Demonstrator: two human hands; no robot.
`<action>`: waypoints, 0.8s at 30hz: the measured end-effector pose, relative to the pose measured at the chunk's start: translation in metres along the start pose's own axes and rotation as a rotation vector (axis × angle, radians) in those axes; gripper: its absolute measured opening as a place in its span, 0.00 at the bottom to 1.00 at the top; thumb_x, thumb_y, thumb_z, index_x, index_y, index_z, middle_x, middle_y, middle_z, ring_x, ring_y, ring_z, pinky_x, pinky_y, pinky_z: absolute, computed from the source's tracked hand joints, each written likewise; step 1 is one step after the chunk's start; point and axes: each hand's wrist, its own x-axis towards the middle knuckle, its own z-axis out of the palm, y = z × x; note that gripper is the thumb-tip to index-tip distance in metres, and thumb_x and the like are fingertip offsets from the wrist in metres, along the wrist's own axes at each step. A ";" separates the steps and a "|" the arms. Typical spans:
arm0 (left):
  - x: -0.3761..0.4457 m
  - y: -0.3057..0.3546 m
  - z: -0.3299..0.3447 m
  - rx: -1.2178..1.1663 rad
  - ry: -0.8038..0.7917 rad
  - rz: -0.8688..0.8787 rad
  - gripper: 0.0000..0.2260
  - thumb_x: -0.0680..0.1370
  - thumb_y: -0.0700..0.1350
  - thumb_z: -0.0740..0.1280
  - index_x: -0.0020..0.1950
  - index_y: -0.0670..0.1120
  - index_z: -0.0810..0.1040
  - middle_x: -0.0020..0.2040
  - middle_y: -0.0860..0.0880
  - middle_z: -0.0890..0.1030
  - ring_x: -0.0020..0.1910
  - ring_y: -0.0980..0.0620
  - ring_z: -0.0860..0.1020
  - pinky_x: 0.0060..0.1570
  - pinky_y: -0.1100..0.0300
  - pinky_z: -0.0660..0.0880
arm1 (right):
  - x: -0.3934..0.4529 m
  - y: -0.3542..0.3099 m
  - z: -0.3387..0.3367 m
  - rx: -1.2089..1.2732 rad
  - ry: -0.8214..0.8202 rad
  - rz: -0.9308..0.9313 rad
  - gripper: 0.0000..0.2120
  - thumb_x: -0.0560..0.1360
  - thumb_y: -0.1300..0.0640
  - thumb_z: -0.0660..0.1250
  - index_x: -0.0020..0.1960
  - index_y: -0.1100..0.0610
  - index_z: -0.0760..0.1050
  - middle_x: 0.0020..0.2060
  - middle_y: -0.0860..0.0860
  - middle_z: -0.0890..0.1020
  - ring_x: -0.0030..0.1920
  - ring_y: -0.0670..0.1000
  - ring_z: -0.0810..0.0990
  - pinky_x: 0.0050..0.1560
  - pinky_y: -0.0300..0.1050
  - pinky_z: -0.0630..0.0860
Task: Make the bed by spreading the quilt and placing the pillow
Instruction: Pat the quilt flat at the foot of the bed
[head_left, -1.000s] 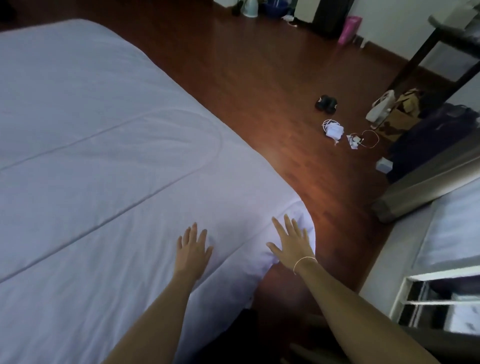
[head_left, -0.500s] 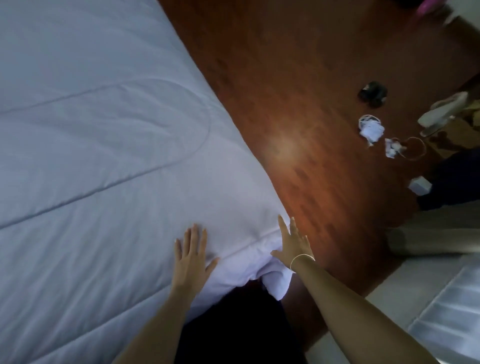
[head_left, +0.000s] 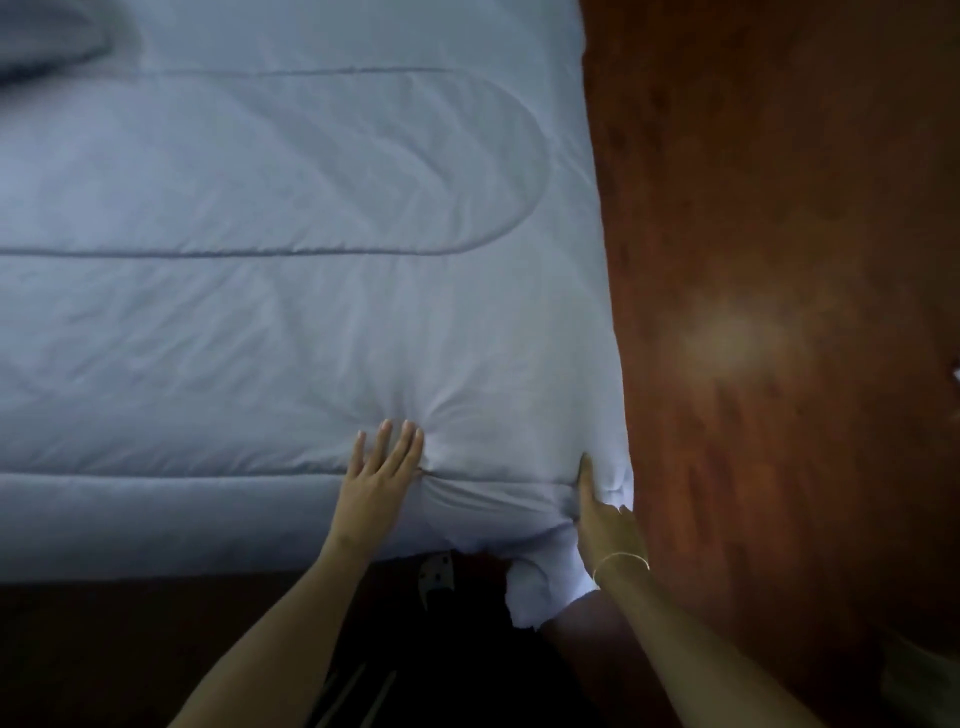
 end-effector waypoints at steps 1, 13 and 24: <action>0.002 0.001 0.000 -0.001 0.028 0.000 0.23 0.74 0.40 0.53 0.68 0.40 0.72 0.68 0.43 0.74 0.67 0.37 0.71 0.65 0.37 0.67 | -0.005 0.003 -0.001 0.025 -0.001 0.021 0.43 0.74 0.28 0.35 0.75 0.55 0.60 0.69 0.62 0.70 0.70 0.60 0.66 0.72 0.50 0.55; -0.005 0.039 -0.006 -0.187 0.103 -0.070 0.19 0.80 0.47 0.56 0.69 0.44 0.71 0.69 0.43 0.72 0.66 0.42 0.73 0.60 0.41 0.72 | -0.005 0.042 0.002 -0.190 0.138 -0.025 0.41 0.68 0.54 0.61 0.77 0.47 0.48 0.55 0.53 0.79 0.55 0.58 0.78 0.62 0.59 0.71; 0.031 -0.002 0.015 -0.285 0.064 -0.582 0.31 0.79 0.62 0.45 0.78 0.49 0.47 0.78 0.42 0.50 0.77 0.42 0.48 0.72 0.38 0.44 | 0.064 -0.050 -0.013 -0.118 0.444 -0.382 0.33 0.79 0.37 0.47 0.78 0.49 0.43 0.78 0.53 0.45 0.77 0.59 0.44 0.74 0.62 0.44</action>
